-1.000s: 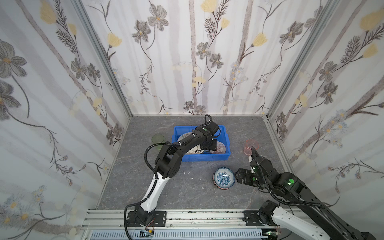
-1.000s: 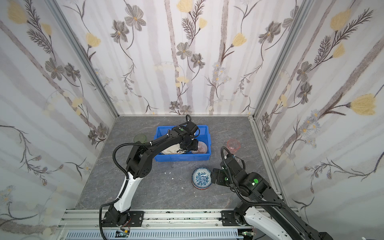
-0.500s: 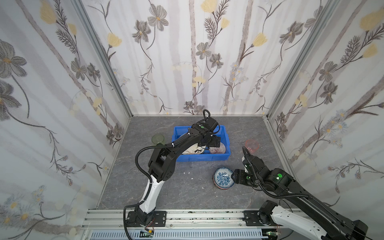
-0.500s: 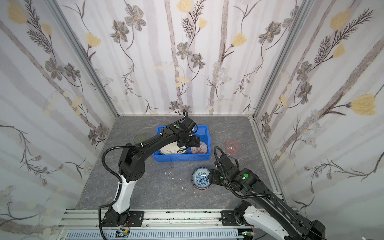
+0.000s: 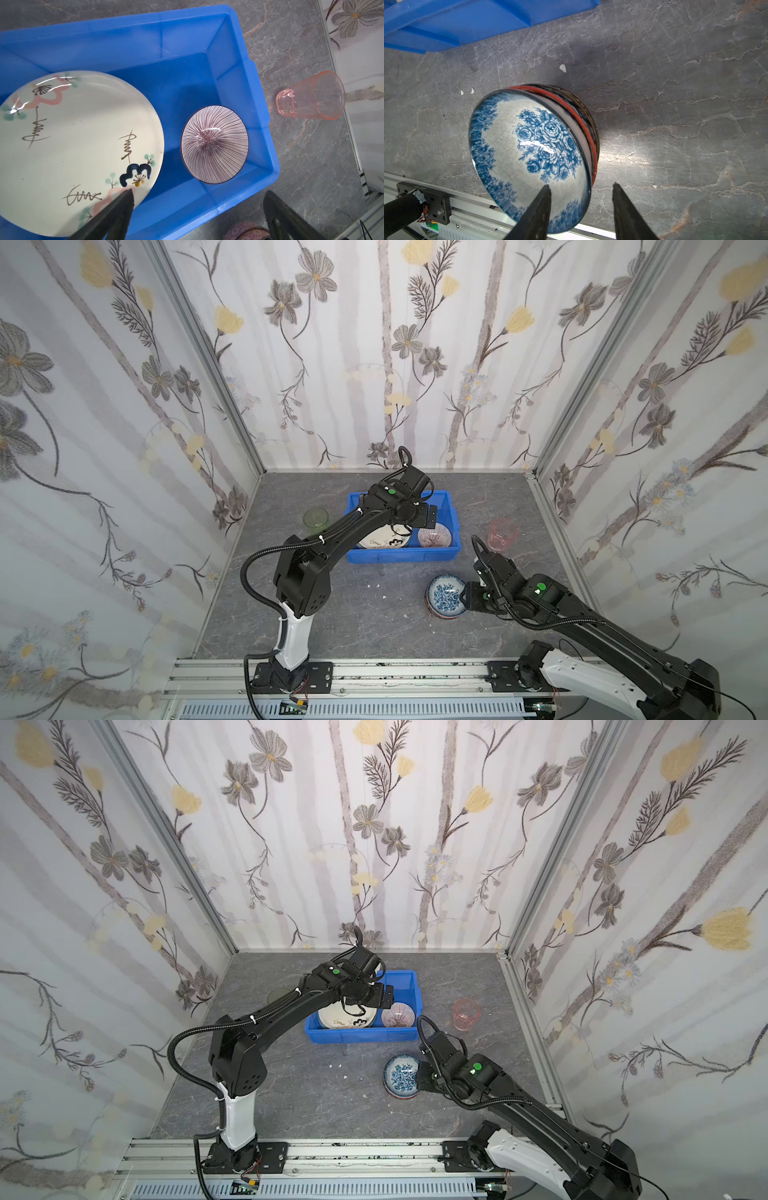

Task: Place the mixed dishes into the plastic bin

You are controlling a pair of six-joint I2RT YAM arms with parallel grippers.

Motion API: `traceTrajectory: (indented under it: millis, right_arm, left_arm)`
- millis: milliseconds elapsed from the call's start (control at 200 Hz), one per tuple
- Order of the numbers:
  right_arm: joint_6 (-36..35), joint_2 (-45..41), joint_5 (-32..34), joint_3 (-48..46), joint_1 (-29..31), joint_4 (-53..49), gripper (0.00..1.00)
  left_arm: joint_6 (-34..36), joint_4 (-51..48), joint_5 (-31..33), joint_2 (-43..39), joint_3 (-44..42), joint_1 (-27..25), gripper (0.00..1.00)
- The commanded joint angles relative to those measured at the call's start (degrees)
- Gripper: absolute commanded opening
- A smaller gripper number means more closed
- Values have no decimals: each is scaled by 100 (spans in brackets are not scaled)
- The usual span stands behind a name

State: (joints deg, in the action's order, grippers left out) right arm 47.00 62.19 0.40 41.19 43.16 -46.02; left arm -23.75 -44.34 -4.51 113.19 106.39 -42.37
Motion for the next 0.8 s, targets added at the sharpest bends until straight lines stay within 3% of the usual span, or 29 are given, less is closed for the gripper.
traceTrajectory:
  millis: [0, 794]
  right_arm:
    - [23, 62, 69, 3, 17, 221, 44]
    - [-94, 372, 127, 72, 17, 305, 16]
  left_arm:
    - [162, 47, 129, -60, -29, 3, 100]
    - [68, 147, 66, -371, -223, 56, 100]
